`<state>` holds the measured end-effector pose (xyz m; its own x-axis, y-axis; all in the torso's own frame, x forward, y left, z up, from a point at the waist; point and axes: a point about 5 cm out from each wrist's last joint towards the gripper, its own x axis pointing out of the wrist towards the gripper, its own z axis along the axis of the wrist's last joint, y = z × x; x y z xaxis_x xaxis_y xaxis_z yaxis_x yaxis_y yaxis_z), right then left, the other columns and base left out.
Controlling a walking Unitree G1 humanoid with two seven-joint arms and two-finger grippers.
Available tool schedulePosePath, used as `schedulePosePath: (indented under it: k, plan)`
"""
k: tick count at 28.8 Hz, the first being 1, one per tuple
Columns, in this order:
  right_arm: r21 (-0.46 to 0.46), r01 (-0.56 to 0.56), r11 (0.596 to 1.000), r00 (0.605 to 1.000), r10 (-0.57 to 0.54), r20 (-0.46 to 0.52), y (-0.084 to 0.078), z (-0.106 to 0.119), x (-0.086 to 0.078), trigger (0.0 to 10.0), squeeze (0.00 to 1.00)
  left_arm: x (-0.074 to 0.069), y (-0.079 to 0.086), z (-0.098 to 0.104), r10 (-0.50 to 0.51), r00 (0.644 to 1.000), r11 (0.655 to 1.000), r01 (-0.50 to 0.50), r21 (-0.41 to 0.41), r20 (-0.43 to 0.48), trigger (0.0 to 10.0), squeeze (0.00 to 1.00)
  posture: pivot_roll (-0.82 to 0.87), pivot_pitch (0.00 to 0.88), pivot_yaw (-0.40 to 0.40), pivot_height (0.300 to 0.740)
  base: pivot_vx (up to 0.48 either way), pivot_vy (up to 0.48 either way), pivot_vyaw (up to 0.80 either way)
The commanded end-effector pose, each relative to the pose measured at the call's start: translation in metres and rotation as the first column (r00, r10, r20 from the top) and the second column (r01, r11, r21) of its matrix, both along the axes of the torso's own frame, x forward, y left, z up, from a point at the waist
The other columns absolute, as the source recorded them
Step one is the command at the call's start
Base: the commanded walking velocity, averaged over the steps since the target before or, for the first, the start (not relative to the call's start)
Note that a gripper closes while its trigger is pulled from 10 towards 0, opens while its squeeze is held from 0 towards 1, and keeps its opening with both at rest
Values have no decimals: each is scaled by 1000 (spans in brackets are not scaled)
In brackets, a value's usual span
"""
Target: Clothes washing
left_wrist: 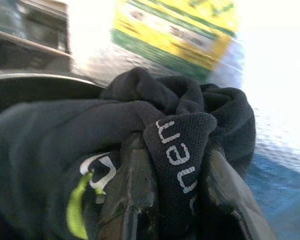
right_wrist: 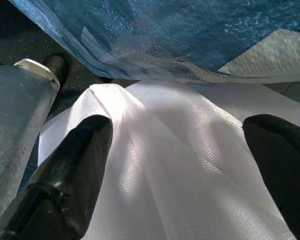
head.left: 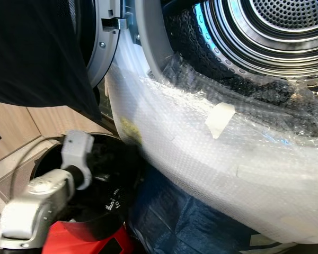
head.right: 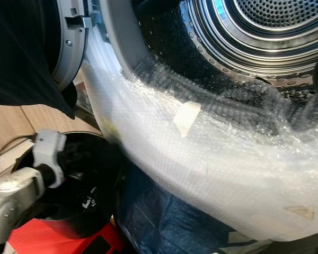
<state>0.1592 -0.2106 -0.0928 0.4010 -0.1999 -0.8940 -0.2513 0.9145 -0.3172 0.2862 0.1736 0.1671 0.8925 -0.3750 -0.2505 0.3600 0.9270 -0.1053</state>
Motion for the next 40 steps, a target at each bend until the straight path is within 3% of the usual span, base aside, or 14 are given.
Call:
schedulePosePath:
  k: [1, 4, 5, 8, 9, 14, 27, 36, 37, 38, 39, 40]
  plan:
    - [1, 8, 1000, 1000, -8, -15, -3, -2, -7, 10000, 0, 0, -3, -6, -3, 1000, 1000, 3, -6, -10, 10000, 0, 117, 112, -83, 740, 0, 0, 0]
    - [-4, 9, 1000, 1000, -9, -21, -5, -3, -10, 10000, 0, 1, -3, -9, 16, 1000, 1000, -17, -19, -21, 10000, 0, 110, 105, -82, 740, 0, 0, 0]
    - [-6, 3, 1000, 1000, -3, -28, -6, -3, -12, 10000, 0, 2, -3, -10, 14, 1000, 1000, -14, -15, -21, 10000, 1000, 105, 102, -82, 740, 0, 0, 0]
    - [-8, 0, 1000, 999, 0, -35, -7, -4, -14, 10000, 0, 7, 0, -7, 42, 999, 999, -42, -3, -9, 10000, 918, 101, 94, -84, 740, 0, 0, 0]
    - [-9, -2, 1000, 999, 2, -36, -7, -4, -14, 10000, 0, 8, 1, -7, 50, 999, 999, -50, 4, -6, 10000, 0, 98, 86, -82, 740, 0, 0, 0]
    - [-9, -10, 1000, 999, 10, -36, -7, -4, -14, 10000, 0, 7, 2, -10, 61, 998, 998, -61, 19, -21, 10000, 0, 101, 70, -80, 740, 0, 0, 0]
    - [0, -46, 999, 999, 46, -16, -1, -1, -3, 10000, 0, -3, 6, -30, 100, 976, 995, -93, 45, -191, 10000, 0, 118, 56, -74, 740, 0, 0, 0]
    - [2, -58, 998, 998, 58, -31, 0, -3, -8, 10000, 0, -11, 4, -42, 110, 958, 994, -98, 57, -264, 10000, 0, 124, 65, -77, 740, 0, 0, 0]
    - [4, -55, 998, 998, 55, -33, 0, -3, -9, 10000, 0, -11, 3, -42, 105, 958, 994, -97, 45, -268, 7608, 0, 122, 73, -79, 740, 0, 0, 0]
    - [5, -53, 999, 998, 53, -34, 0, -4, -9, 10000, 0, -11, 2, -42, 102, 957, 995, -96, 36, -271, 7608, 0, 122, 73, -79, 740, 0, 0, 0]
    - [5, -48, 999, 998, 49, -35, 0, -4, -9, 10000, 0, -11, 1, -42, 85, 957, 996, -80, 31, -276, 0, 0, 121, 72, -77, 740, 0, 0, 0]
    - [5, -48, 999, 998, 49, -35, 0, -4, -9, 10000, 0, -11, 1, -42, 85, 957, 996, -80, 31, -276, 0, 0, 121, 72, -77, 740, 0, 0, 0]
